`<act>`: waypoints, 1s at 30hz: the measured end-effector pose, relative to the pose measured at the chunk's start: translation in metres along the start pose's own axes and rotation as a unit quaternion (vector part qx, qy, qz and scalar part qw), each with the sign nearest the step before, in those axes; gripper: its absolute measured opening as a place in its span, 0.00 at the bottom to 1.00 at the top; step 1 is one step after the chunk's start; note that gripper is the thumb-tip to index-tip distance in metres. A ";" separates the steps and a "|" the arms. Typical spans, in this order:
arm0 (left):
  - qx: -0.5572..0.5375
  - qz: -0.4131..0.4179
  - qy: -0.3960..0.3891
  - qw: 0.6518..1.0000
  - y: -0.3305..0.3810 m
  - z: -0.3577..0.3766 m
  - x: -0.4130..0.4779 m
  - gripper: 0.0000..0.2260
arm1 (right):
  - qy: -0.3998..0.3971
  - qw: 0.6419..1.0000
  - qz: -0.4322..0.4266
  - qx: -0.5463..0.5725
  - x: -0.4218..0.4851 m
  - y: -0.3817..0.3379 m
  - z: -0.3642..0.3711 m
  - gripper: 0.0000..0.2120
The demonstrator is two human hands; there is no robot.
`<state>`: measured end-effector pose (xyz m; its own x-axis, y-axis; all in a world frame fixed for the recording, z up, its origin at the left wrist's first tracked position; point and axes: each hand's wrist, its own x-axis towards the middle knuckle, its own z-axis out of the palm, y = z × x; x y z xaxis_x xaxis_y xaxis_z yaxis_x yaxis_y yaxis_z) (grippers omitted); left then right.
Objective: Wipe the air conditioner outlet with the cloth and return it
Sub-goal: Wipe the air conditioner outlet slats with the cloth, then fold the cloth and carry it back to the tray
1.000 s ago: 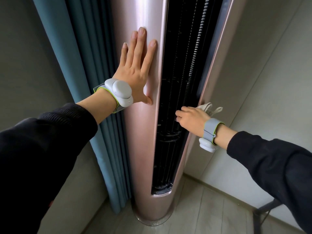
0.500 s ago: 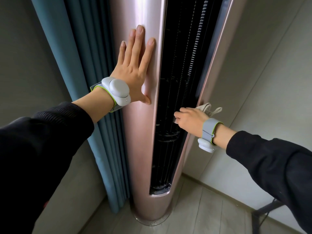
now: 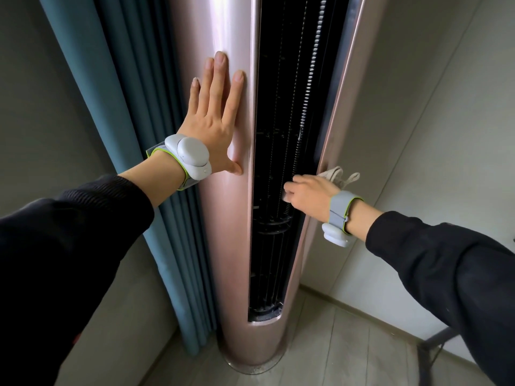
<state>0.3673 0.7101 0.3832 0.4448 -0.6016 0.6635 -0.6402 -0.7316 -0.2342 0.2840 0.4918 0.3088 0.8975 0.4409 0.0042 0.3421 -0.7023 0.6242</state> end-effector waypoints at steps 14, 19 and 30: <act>0.072 -0.022 -0.108 0.991 0.017 -0.036 -0.008 0.69 | 0.076 0.987 0.133 0.047 -0.013 0.026 -0.063 0.11; 0.112 -0.021 -0.144 0.983 0.029 -0.068 -0.004 0.49 | 0.224 0.920 0.183 0.265 -0.029 0.037 -0.098 0.20; -0.303 -0.151 -0.154 0.928 0.046 -0.131 0.026 0.11 | 0.352 0.851 0.143 0.362 -0.049 0.035 -0.168 0.31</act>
<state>0.2673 0.7029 0.4832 0.7594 -0.5295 0.3781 -0.6506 -0.6230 0.4343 0.2050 0.5392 0.4612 0.6716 0.2402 0.7009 0.4474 -0.8855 -0.1252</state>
